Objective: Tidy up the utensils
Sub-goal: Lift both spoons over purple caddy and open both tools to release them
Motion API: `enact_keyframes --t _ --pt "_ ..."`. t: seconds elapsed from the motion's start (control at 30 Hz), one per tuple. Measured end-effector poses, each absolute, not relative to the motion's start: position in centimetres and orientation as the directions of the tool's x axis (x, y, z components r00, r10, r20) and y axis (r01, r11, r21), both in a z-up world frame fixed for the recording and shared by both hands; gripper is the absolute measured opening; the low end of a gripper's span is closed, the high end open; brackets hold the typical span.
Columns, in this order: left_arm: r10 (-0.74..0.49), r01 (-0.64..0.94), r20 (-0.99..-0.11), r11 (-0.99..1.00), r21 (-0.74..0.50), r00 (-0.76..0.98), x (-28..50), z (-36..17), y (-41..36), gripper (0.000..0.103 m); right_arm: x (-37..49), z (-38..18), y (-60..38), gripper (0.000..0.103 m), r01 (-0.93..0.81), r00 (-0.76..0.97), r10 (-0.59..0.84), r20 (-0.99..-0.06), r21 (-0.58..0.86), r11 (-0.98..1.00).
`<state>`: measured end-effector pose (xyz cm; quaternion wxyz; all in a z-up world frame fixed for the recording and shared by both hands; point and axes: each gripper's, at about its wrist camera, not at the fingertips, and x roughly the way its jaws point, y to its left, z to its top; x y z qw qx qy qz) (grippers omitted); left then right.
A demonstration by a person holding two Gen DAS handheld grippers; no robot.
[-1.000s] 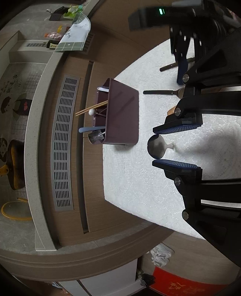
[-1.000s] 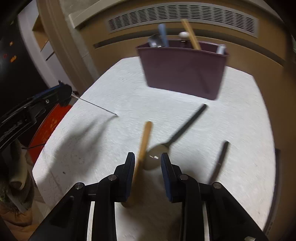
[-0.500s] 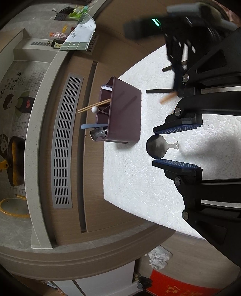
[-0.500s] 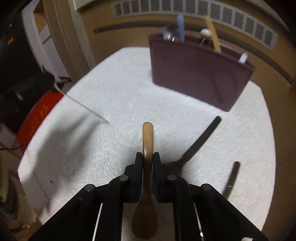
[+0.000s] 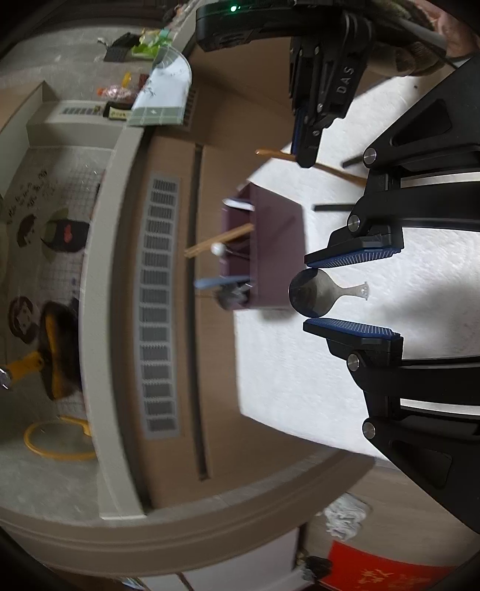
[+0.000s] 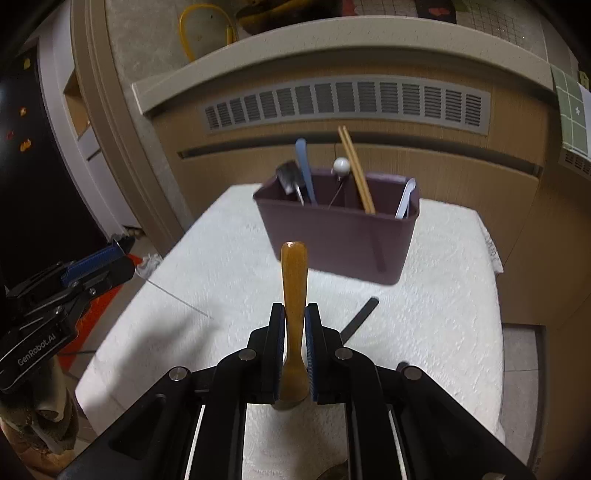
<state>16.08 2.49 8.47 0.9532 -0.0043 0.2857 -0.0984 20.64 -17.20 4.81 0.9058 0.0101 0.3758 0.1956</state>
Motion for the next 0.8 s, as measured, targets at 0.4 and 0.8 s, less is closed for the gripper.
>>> enact_keyframes --t 0.4,0.8 --pt "-0.303 0.320 -0.336 0.947 -0.005 0.892 23.0 20.4 0.6 0.029 25.7 20.3 -19.1 0.010 -0.299 0.863 0.277 -0.422 0.013 0.954" --pt "-0.354 0.348 -0.436 0.932 -0.096 0.827 32.3 15.9 -0.3 0.029 33.5 15.4 -18.6 0.010 -0.258 0.823 0.206 -0.529 -0.026 0.966"
